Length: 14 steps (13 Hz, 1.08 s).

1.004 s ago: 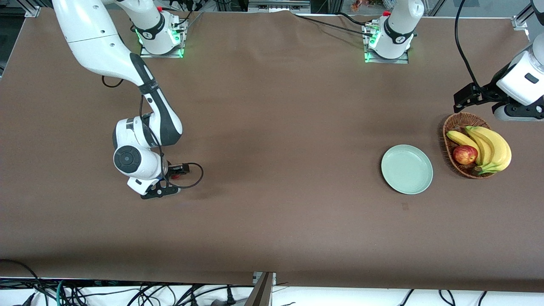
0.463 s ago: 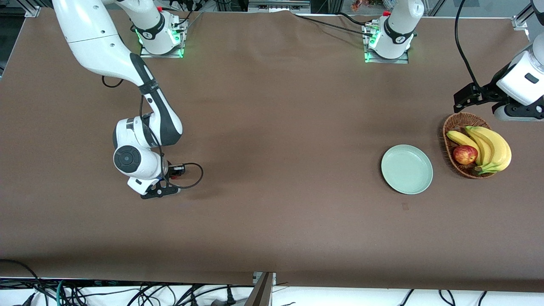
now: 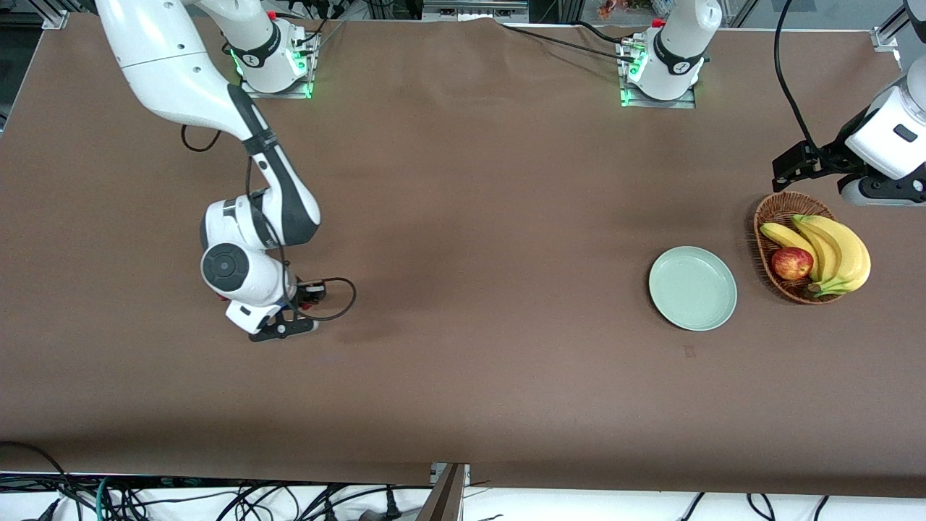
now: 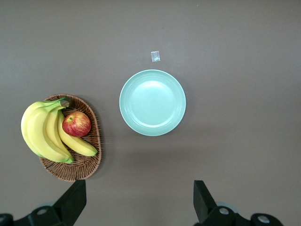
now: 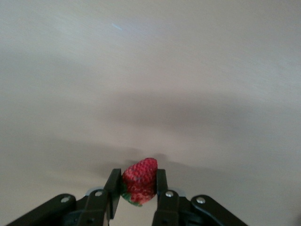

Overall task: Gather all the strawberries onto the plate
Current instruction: 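Carry the strawberry to mid-table and open the right gripper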

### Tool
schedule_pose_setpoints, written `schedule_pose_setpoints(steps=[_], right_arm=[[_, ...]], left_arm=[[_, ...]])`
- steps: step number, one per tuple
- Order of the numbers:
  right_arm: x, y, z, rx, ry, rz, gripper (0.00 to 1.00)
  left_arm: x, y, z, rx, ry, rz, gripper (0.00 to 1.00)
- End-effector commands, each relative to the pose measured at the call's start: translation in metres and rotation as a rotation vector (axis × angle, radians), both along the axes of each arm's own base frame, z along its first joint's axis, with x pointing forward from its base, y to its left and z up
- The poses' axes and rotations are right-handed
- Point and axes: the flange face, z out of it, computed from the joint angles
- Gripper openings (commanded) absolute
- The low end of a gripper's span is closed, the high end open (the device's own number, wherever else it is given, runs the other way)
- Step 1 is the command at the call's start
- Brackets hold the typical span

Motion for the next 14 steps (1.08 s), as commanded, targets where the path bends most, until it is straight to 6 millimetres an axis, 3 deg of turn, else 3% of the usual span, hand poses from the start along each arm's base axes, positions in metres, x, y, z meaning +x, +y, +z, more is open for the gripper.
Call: schedule_pose_setpoints(steps=[1, 6, 9, 11, 14], right_arm=[[-0.017, 0.081, 0.02, 0.029, -0.032, -0.102, 0.15], [-0.075, 0.251, 0.036, 0.093, -0.095, -0.218, 0.16], [-0.114, 0.339, 0.038, 0.239, -0.186, -0.291, 0.16], [-0.133, 0.37, 0.031, 0.341, -0.23, -0.337, 0.16], [-0.172, 0.407, -0.008, 0.445, -0.257, -0.3, 0.17]], left_arm=[[0.001, 0.001, 0.007, 0.02, 0.006, -0.019, 1.0], [0.001, 0.001, 0.007, 0.022, 0.006, -0.019, 1.0], [0.001, 0.002, 0.006, 0.022, 0.007, -0.018, 1.0], [0.001, 0.002, 0.007, 0.022, 0.006, -0.018, 1.0], [0.001, 0.002, 0.006, 0.02, 0.007, -0.018, 1.0]])
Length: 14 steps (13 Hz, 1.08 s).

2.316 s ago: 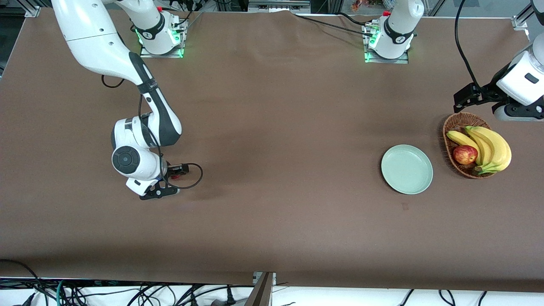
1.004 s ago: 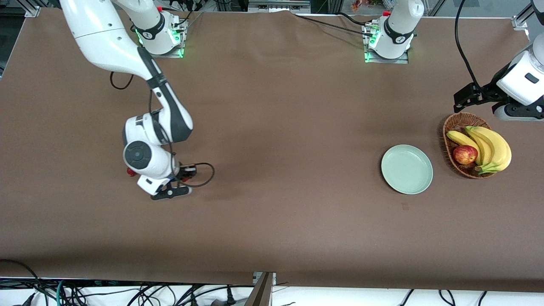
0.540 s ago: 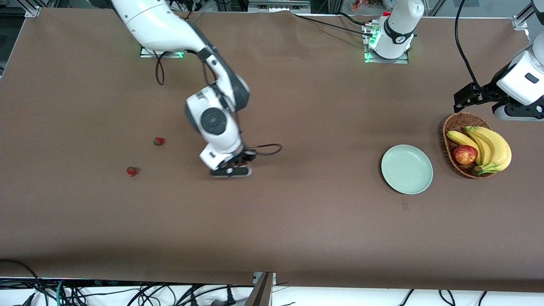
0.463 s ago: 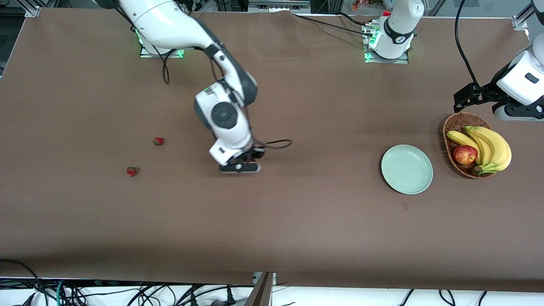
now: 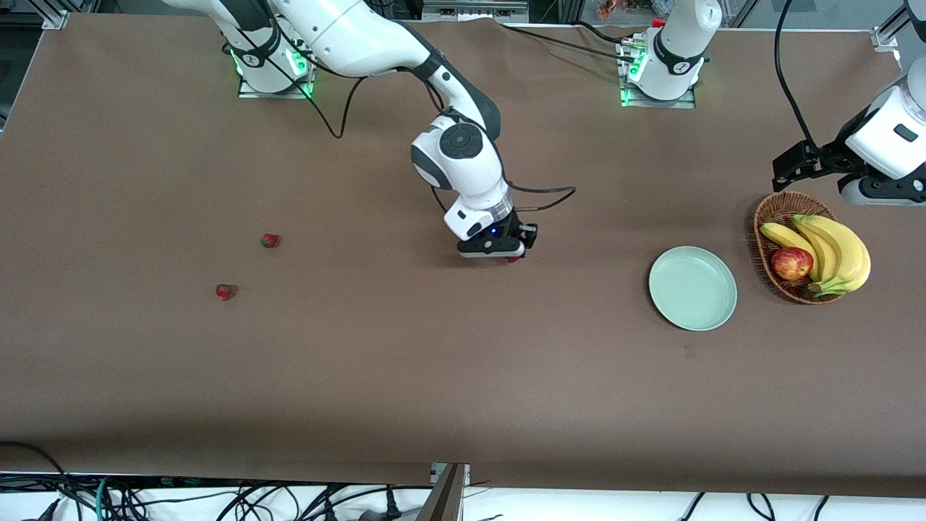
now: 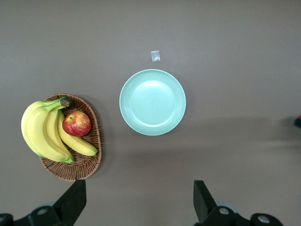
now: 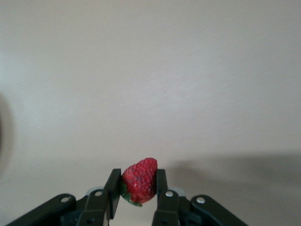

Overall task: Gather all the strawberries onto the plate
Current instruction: 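Carry the strawberry to mid-table and open the right gripper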

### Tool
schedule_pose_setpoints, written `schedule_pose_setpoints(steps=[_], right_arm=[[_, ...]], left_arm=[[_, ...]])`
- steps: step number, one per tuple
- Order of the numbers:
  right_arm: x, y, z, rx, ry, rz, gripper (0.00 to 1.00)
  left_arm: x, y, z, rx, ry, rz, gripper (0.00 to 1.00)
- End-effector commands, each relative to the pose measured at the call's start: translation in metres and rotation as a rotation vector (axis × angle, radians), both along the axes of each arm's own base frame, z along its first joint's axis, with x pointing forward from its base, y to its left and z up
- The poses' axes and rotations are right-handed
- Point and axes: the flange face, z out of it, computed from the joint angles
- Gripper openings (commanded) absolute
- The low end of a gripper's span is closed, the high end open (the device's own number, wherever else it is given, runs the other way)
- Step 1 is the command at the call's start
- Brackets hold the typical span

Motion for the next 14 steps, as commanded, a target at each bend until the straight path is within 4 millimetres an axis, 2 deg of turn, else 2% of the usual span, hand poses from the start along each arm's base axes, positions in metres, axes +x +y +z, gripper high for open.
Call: schedule_pose_setpoints(steps=[1, 3, 4, 5, 7, 10, 13, 14], right_arm=[[-0.019, 0.027, -0.032, 0.088, -0.035, 0.002, 0.16], [-0.028, 0.039, -0.04, 0.124, -0.035, -0.016, 0.19], [-0.028, 0.041, -0.042, 0.126, -0.038, -0.014, 0.37], [-0.031, 0.044, -0.041, 0.121, -0.048, 0.007, 0.99], [-0.025, 0.041, -0.03, 0.119, -0.048, -0.004, 1.0], [0.014, 0.013, 0.0, 0.072, -0.04, -0.035, 1.0], [0.069, -0.048, 0.044, -0.08, 0.006, 0.047, 1.0], [0.087, -0.074, 0.058, -0.14, 0.035, 0.088, 1.0]], left_arm=[[0.002, 0.002, 0.006, 0.02, 0.005, -0.018, 1.0], [0.002, 0.002, 0.006, 0.02, 0.005, -0.018, 1.0], [0.001, 0.002, 0.006, 0.02, 0.006, -0.018, 1.0], [0.001, 0.002, 0.006, 0.022, 0.006, -0.018, 1.0], [0.002, 0.002, 0.006, 0.02, 0.005, -0.018, 1.0], [0.002, 0.005, 0.003, 0.02, 0.017, -0.013, 1.0], [0.015, -0.007, -0.043, 0.01, 0.133, -0.032, 1.0], [0.015, -0.026, -0.06, 0.004, 0.187, -0.061, 1.0]])
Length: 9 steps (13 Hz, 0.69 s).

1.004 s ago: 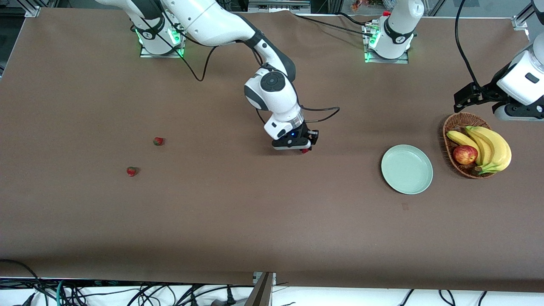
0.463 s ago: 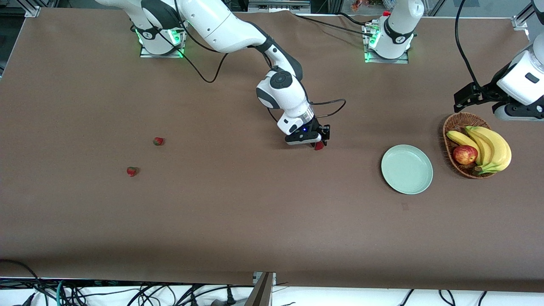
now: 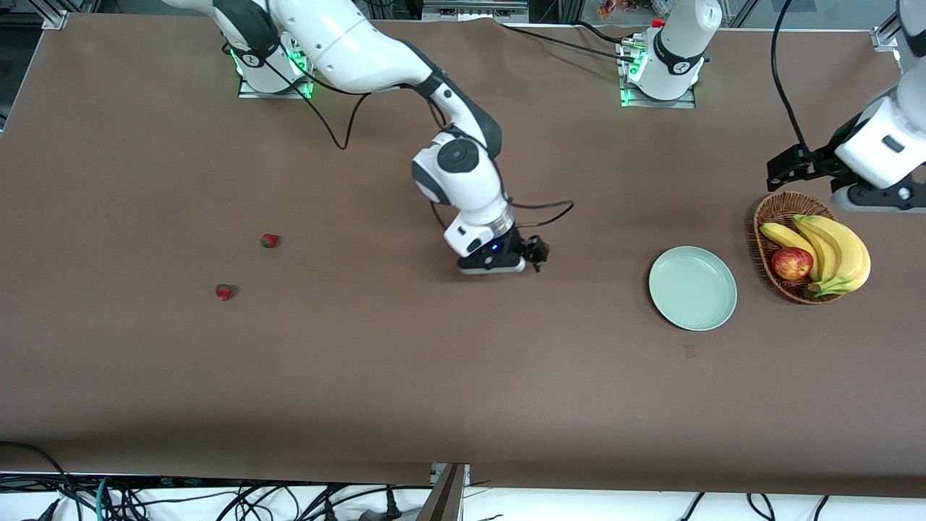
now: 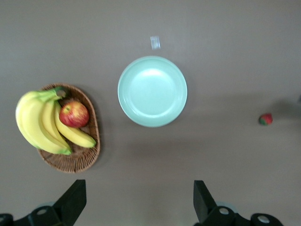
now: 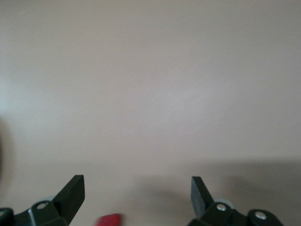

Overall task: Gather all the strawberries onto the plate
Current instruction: 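Reach the left gripper to the strawberry while the right gripper withdraws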

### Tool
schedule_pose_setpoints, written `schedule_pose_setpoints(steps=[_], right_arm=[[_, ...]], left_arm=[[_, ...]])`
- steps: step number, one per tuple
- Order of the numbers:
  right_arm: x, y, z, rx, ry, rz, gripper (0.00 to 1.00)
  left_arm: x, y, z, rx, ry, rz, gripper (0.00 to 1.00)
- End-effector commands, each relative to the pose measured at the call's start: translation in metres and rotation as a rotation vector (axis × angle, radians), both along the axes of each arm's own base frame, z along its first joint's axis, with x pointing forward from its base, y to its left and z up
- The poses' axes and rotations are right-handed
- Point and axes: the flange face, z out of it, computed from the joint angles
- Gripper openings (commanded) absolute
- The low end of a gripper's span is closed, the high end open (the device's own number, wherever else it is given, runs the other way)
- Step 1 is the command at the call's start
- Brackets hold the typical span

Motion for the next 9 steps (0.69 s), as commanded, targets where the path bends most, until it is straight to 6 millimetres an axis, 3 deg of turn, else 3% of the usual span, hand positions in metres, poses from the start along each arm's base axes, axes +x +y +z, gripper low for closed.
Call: schedule_pose_setpoints(steps=[1, 4, 5, 7, 8, 9], right_arm=[[0.036, -0.064, 0.047, -0.121, 0.077, 0.109, 1.0], [0.068, -0.131, 0.084, -0.217, 0.131, 0.207, 1.0], [0.078, -0.157, 0.089, -0.243, 0.159, 0.215, 1.0], [0.094, -0.199, 0.086, -0.275, 0.215, 0.231, 1.0], [0.103, -0.224, 0.084, -0.289, 0.24, 0.234, 1.0], [0.11, -0.249, 0.082, -0.309, 0.272, 0.248, 1.0]], left_arm=[[0.013, -0.036, -0.049, -0.003, 0.13, -0.066, 1.0], [0.028, -0.105, -0.104, -0.049, 0.144, -0.021, 1.0], [0.032, -0.137, -0.129, -0.042, 0.136, -0.004, 1.0], [0.032, -0.211, -0.183, -0.045, 0.087, -0.061, 1.0], [0.021, -0.247, -0.203, -0.054, 0.057, -0.108, 1.0], [0.017, -0.274, -0.225, -0.071, 0.006, -0.144, 1.0]])
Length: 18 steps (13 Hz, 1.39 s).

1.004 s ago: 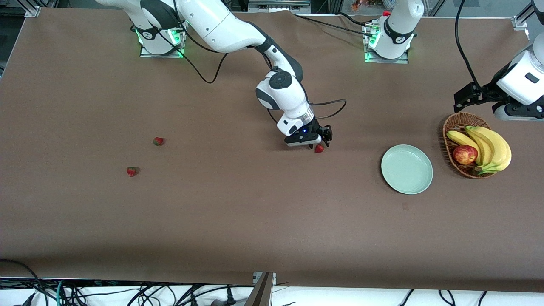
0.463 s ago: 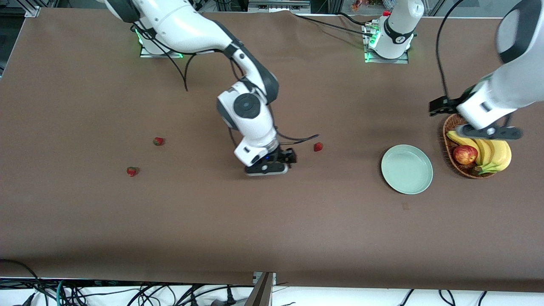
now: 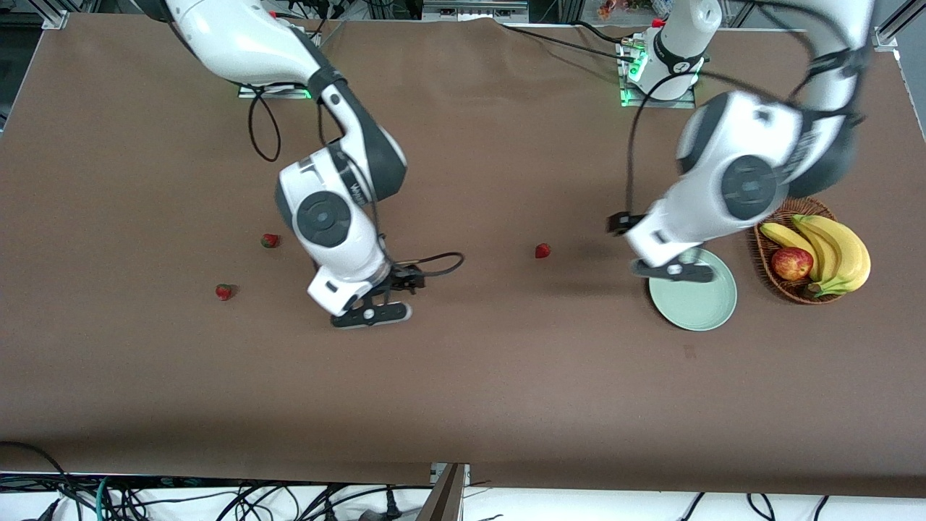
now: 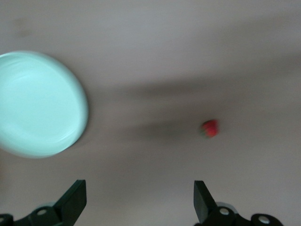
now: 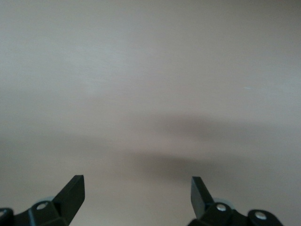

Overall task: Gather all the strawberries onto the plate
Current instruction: 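Reach the left gripper to the strawberry while the right gripper withdraws, then grasp the strawberry with the left gripper while the right gripper lowers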

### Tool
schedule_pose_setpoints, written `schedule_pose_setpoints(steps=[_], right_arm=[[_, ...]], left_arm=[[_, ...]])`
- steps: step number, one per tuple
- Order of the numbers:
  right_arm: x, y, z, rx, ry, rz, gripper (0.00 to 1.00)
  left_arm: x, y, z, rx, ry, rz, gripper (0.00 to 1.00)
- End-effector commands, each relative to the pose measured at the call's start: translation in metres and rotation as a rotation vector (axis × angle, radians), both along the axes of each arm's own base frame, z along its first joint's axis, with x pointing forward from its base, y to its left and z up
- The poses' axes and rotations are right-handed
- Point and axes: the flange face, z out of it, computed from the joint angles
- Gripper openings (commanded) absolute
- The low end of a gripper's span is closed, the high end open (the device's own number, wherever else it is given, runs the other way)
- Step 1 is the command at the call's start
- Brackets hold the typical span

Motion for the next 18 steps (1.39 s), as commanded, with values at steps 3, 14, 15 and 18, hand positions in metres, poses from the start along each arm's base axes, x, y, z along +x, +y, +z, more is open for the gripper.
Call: schedule_pose_setpoints(steps=[3, 14, 15, 18], right_arm=[[0.015, -0.103, -0.002, -0.091, 0.153, 0.115, 1.0], [-0.046, -0.243, -0.079, -0.136, 0.232, 0.056, 1.0], [-0.059, -0.248, -0.087, -0.132, 0.227, 0.054, 1.0], [-0.09, -0.256, -0.11, -0.109, 0.225, 0.03, 1.0]], left_arm=[[-0.038, -0.082, -0.107, -0.074, -0.177, -0.095, 1.0], [-0.088, -0.074, -0.193, -0.086, -0.222, -0.143, 0.31], [-0.088, -0.074, -0.193, -0.086, -0.221, -0.146, 0.22], [-0.081, -0.072, -0.186, -0.093, -0.24, -0.206, 0.08]])
